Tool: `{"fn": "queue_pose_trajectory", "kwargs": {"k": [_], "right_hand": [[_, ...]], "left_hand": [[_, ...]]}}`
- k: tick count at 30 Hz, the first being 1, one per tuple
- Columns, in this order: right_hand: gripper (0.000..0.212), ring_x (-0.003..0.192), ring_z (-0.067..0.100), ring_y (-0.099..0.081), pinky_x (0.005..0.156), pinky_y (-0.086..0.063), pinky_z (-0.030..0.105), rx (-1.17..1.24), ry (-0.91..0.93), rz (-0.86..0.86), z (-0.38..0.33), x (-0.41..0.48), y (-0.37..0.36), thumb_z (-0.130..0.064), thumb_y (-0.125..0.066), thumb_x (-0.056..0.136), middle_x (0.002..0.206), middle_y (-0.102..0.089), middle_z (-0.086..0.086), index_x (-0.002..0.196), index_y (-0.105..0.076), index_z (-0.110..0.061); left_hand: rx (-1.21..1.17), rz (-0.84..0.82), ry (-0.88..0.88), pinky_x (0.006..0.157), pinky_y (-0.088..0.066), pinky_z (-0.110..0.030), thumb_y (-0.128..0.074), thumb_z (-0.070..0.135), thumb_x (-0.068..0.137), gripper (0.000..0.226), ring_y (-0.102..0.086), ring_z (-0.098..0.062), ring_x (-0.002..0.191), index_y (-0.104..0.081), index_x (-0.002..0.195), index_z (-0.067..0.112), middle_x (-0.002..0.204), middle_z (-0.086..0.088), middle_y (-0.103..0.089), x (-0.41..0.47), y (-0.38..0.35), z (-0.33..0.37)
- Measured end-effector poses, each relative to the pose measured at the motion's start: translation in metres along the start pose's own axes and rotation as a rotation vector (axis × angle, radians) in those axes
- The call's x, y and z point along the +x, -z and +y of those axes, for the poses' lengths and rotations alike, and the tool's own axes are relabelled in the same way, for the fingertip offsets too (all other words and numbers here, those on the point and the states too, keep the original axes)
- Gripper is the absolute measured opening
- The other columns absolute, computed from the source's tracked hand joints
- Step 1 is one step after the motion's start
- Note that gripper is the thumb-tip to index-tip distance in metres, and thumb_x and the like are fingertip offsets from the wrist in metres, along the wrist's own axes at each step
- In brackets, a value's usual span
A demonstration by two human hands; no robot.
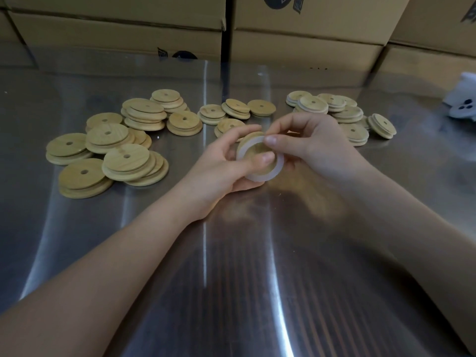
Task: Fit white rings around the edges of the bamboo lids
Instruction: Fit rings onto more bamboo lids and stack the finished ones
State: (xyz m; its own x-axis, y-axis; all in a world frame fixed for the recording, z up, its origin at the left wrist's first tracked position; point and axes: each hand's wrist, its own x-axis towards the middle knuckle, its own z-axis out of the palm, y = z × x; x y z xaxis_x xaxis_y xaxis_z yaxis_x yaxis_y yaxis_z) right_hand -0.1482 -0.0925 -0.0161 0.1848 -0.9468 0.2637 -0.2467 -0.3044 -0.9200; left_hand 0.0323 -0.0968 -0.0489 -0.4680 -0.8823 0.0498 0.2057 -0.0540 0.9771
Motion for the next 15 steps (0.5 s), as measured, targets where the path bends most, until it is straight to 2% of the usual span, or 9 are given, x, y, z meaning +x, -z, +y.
{"fn": "queue_pose_trajectory", "kwargs": {"k": [4, 8, 11, 15], "right_hand": [[0.011, 0.055, 0.017, -0.054, 0.046, -0.045, 0.023, -0.044, 0.035, 0.079, -0.0005, -0.0008, -0.0061, -0.011, -0.073, 0.085, 0.067, -0.066, -0.003, 0.077, -0.071, -0.018], [0.01, 0.058, 0.023, -0.054, 0.046, -0.046, 0.023, -0.057, 0.041, 0.111, -0.0001, -0.0009, -0.0056, -0.009, -0.073, 0.085, 0.07, -0.067, -0.002, 0.079, -0.07, -0.017], [0.011, 0.059, 0.02, -0.055, 0.047, -0.046, 0.023, -0.082, 0.05, 0.112, 0.001, -0.0003, -0.005, -0.007, -0.072, 0.086, 0.072, -0.066, -0.001, 0.08, -0.069, -0.017], [0.012, 0.063, 0.014, -0.056, 0.053, -0.047, 0.023, -0.108, 0.092, 0.108, 0.0005, 0.0004, -0.0023, -0.005, -0.07, 0.086, 0.075, -0.066, 0.0, 0.082, -0.069, -0.017]], "left_hand": [[0.046, 0.008, -0.044, 0.085, -0.059, -0.04, -0.065, 0.007, 0.089, 0.043, -0.068, -0.019, 0.108, -0.059, 0.126, 0.03, 0.112, 0.0, -0.07, 0.001, 0.0006, -0.0034], [0.069, 0.015, -0.047, 0.085, -0.059, -0.04, -0.057, 0.008, 0.096, 0.041, -0.067, -0.018, 0.11, -0.057, 0.134, 0.026, 0.115, 0.003, -0.07, 0.0015, -0.0002, -0.0039], [0.096, 0.01, -0.063, 0.084, -0.059, -0.037, -0.056, 0.008, 0.097, 0.042, -0.067, -0.017, 0.11, -0.056, 0.135, 0.026, 0.117, 0.002, -0.069, 0.0008, -0.0011, -0.0046], [0.176, 0.045, -0.17, 0.076, -0.061, -0.033, -0.059, 0.004, 0.095, 0.044, -0.07, -0.015, 0.102, -0.056, 0.129, 0.034, 0.108, 0.002, -0.07, -0.0003, -0.0025, -0.0064]]}}
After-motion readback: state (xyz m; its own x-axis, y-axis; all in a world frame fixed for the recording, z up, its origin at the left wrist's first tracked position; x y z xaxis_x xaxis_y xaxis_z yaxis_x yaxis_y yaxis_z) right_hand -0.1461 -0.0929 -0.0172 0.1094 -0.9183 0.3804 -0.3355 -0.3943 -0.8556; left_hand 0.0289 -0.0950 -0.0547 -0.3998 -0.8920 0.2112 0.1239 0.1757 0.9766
